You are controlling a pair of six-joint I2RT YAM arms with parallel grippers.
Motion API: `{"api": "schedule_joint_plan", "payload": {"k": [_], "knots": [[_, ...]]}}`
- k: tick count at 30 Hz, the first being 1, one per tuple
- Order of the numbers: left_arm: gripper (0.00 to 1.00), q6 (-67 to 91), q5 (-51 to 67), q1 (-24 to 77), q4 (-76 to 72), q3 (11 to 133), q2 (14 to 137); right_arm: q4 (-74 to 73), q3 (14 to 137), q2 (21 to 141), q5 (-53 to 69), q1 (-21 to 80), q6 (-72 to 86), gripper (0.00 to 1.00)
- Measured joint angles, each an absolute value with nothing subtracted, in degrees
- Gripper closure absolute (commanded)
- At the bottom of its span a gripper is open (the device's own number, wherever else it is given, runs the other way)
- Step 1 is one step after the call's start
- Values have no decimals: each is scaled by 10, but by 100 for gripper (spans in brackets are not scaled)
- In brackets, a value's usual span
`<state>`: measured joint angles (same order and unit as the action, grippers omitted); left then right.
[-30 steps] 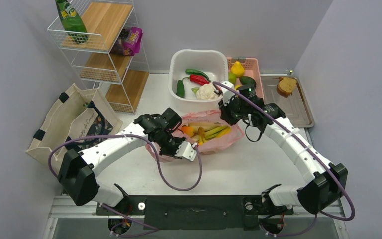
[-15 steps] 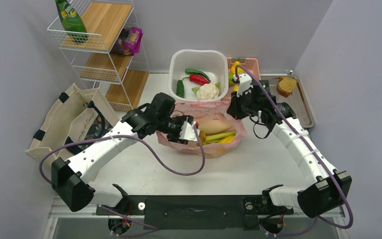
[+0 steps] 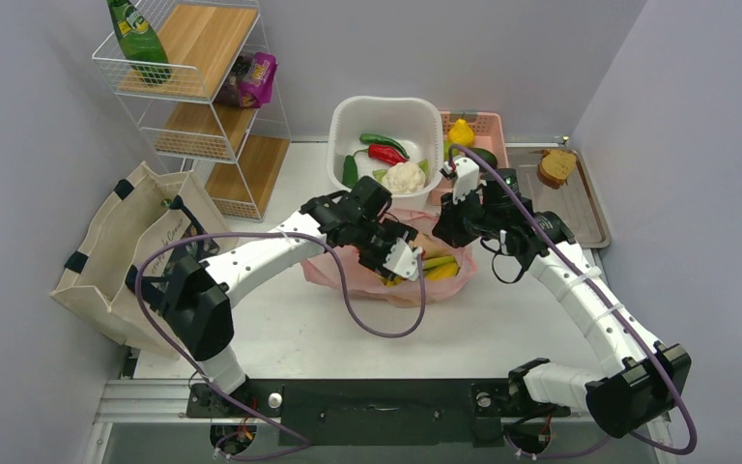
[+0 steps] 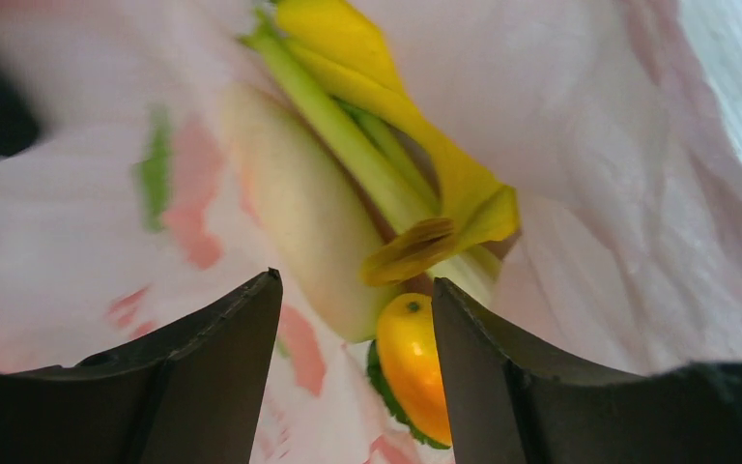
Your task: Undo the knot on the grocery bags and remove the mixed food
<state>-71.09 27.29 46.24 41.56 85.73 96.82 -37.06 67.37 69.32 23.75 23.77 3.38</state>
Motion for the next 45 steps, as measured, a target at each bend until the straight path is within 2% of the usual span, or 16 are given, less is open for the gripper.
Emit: {"api": "schedule_joint_plan", "payload": {"k": [6, 9, 11, 12, 13, 14, 16, 18, 28, 40, 42, 43, 44, 45], "knots": [[40, -805, 230, 497, 435, 801, 993, -374, 665, 681, 246, 241, 25, 100], [41, -837, 209, 510, 435, 785, 1014, -374, 665, 681, 249, 241, 24, 100], [52, -850, 201, 514, 435, 780, 1025, -374, 665, 681, 250, 240, 22, 100], [63, -855, 199, 515, 434, 778, 1029, -375, 665, 681, 250, 240, 22, 100], [69, -860, 197, 516, 434, 778, 1032, -375, 665, 681, 251, 240, 20, 100], [81, -864, 195, 517, 434, 777, 1033, -375, 665, 681, 251, 240, 20, 100], [94, -865, 192, 517, 436, 777, 1033, -376, 661, 681, 251, 239, 17, 100], [100, -857, 193, 517, 441, 777, 1033, -379, 654, 680, 251, 237, 10, 100], [100, -725, 306, 465, 479, 872, 1017, -387, 639, 670, 243, 230, -12, 100], [100, -649, 444, 417, 655, 1020, 994, -378, 674, 670, 234, 184, -10, 100], [100, -651, 449, 414, 695, 1030, 994, -377, 674, 670, 233, 183, -10, 97], [99, -650, 451, 413, 707, 1032, 994, -377, 674, 670, 233, 183, -11, 90], [90, -649, 449, 412, 717, 1032, 993, -376, 674, 670, 233, 183, -11, 83], [85, -644, 447, 411, 719, 1027, 992, -376, 674, 670, 233, 184, -11, 66]]}}
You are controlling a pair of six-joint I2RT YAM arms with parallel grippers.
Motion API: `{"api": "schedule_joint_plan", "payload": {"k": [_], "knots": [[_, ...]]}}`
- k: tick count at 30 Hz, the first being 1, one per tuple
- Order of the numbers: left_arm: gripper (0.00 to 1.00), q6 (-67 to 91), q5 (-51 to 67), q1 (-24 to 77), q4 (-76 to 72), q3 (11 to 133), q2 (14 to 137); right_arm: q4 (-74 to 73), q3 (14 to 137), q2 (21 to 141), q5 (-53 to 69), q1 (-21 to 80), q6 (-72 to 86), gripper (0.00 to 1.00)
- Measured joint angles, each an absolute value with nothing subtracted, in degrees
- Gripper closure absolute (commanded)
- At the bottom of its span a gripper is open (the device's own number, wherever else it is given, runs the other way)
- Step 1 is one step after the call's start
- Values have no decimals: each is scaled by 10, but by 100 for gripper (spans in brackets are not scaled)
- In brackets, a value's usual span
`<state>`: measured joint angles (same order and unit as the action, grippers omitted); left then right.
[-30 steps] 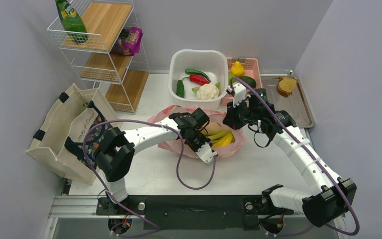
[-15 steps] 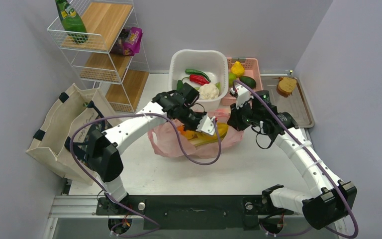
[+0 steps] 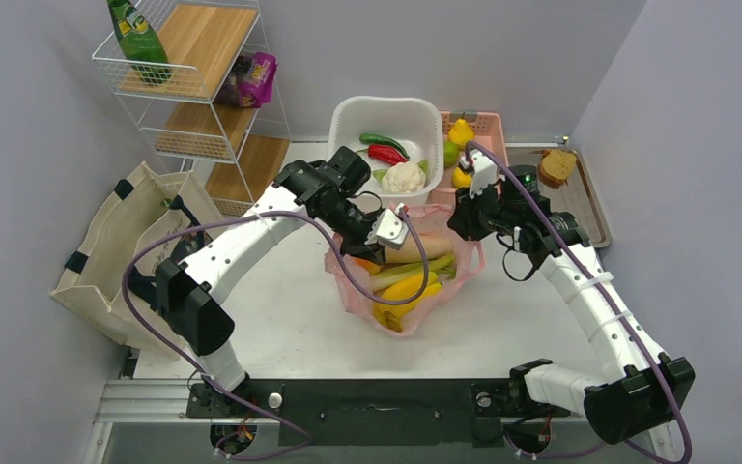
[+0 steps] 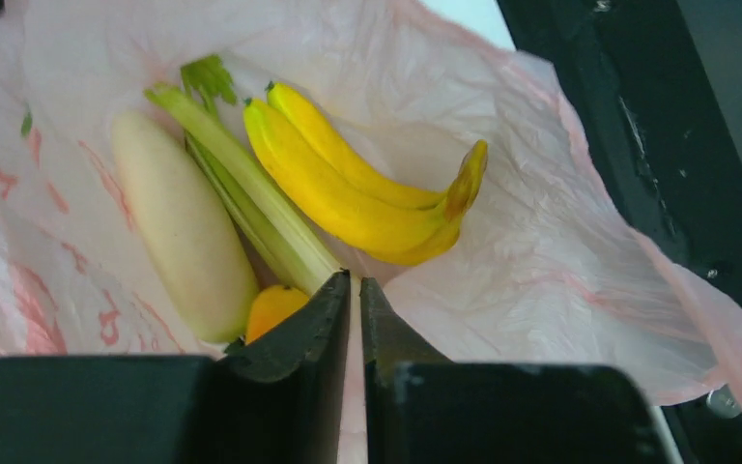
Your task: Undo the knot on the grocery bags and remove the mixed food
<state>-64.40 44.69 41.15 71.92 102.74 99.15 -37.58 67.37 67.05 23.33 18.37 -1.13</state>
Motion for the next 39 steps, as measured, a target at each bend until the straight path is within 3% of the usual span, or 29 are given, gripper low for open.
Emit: {"api": "schedule_joint_plan", "payload": {"k": [2, 5, 8, 18, 27, 36, 39], "knots": [[73, -627, 431, 410, 702, 1001, 978, -375, 674, 670, 232, 185, -10, 53], [60, -593, 402, 409, 668, 956, 950, -374, 674, 669, 216, 201, -24, 46], [57, -570, 387, 408, 637, 932, 927, -375, 675, 657, 202, 236, -37, 43], [65, -541, 380, 407, 533, 798, 780, -364, 688, 583, 183, 385, -79, 57], [71, -594, 349, 448, 526, 727, 699, -362, 634, 658, 190, 422, -133, 63], [72, -612, 295, 511, 529, 661, 690, -347, 571, 651, 201, 486, -183, 61], [77, -614, 283, 518, 526, 641, 678, -334, 550, 646, 210, 495, -181, 57]]}}
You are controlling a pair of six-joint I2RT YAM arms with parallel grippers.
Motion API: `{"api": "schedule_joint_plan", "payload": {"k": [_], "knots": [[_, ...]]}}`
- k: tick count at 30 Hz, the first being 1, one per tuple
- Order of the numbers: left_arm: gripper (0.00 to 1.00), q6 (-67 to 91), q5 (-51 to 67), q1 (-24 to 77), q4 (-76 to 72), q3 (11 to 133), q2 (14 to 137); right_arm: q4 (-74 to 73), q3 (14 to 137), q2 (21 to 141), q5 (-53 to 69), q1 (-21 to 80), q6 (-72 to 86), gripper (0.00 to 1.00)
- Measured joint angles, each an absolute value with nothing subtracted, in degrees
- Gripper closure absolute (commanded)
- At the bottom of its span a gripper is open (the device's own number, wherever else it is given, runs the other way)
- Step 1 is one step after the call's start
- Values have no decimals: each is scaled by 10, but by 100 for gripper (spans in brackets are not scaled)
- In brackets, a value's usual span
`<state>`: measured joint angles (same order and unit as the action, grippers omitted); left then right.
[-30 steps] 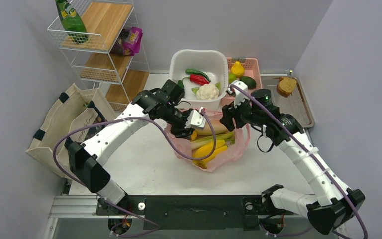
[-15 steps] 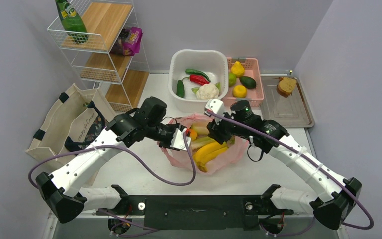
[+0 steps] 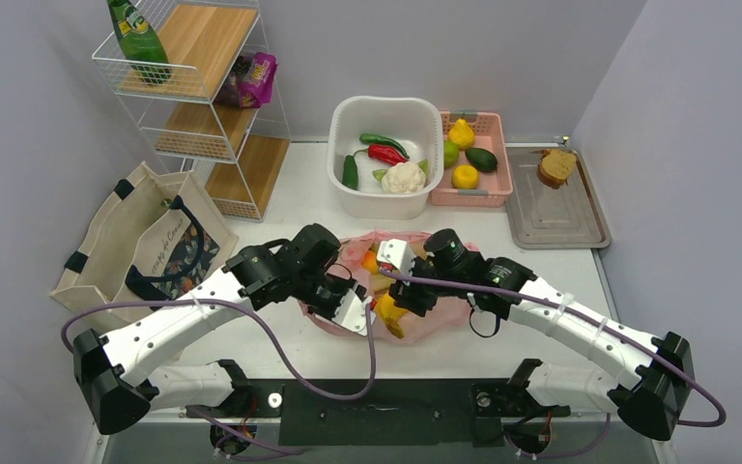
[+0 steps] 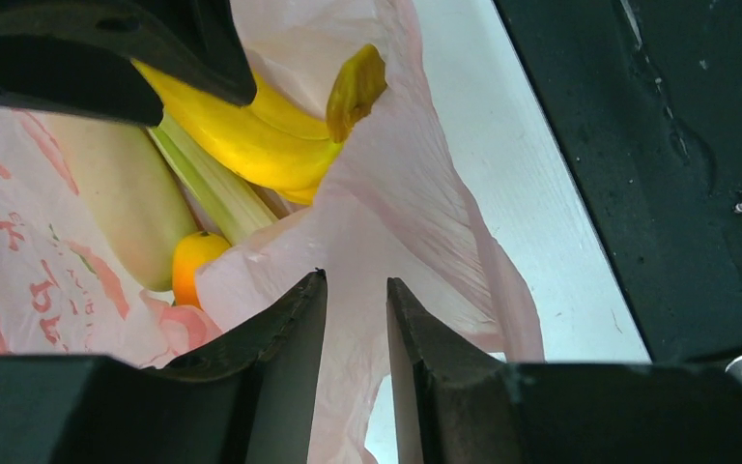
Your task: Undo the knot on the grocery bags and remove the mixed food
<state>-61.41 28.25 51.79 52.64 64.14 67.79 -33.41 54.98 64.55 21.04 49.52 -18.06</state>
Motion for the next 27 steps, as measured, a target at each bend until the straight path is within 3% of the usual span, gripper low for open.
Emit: {"api": "schedule_joint_plan", "payload": {"k": [4, 11, 22, 27], "knots": [[87, -621, 269, 520, 524, 622, 665, -302, 497, 635, 219, 496, -131, 48], [92, -624, 255, 524, 515, 611, 653, -224, 420, 630, 219, 496, 15, 35], [92, -634, 246, 526, 507, 575, 611, -166, 394, 672, 201, 504, 107, 29], [93, -627, 244, 526, 504, 567, 588, -170, 390, 682, 181, 515, 98, 37]]}}
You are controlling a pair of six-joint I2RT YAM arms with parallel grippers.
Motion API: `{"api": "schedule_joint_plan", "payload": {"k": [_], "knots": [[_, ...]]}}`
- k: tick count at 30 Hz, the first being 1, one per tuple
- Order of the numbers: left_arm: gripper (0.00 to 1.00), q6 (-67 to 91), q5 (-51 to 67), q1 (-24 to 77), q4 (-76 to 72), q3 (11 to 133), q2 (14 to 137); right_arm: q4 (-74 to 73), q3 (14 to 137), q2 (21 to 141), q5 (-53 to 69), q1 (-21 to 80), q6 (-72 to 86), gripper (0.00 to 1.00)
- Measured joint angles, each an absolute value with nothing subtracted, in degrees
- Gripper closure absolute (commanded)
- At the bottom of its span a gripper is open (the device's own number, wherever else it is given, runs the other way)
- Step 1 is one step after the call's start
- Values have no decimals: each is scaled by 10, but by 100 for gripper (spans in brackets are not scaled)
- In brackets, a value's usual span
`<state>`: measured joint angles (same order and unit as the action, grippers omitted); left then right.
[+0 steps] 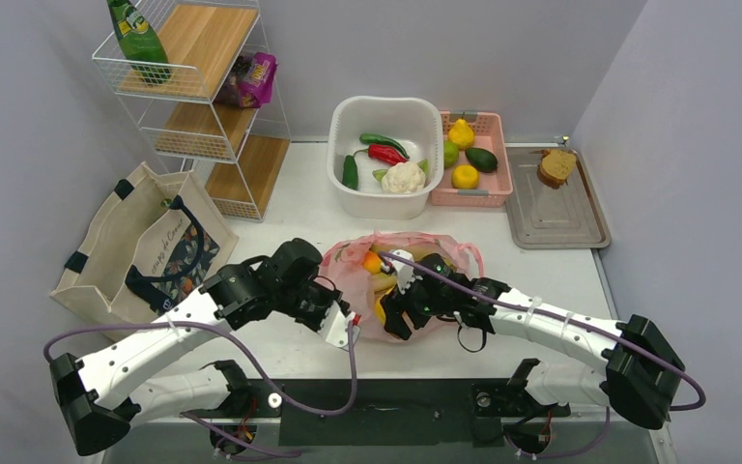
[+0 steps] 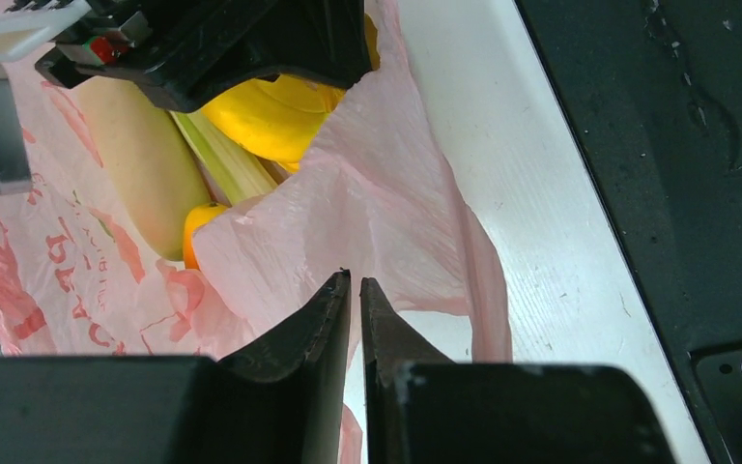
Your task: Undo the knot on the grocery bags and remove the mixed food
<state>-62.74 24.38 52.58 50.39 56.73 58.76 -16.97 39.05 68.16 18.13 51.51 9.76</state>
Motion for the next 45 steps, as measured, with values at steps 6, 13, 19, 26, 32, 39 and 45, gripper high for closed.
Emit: {"api": "schedule_joint_plan", "payload": {"k": [6, 13, 19, 26, 32, 39, 45], "knots": [[93, -622, 240, 526, 501, 539, 558, -178, 384, 684, 176, 522, 82, 74], [94, -615, 222, 526, 498, 515, 545, -187, 392, 700, 180, 515, 67, 100], [94, -599, 215, 526, 492, 507, 540, -250, 462, 700, 235, 452, 65, 100], [91, -586, 211, 516, 489, 538, 585, -288, 547, 666, 349, 399, 65, 100], [78, -594, 221, 492, 467, 540, 585, -334, 624, 677, 430, 392, 81, 100], [44, -599, 269, 416, 437, 533, 550, -354, 670, 677, 486, 401, 143, 100], [34, -579, 307, 407, 449, 553, 549, -367, 719, 677, 517, 448, 157, 100]]}}
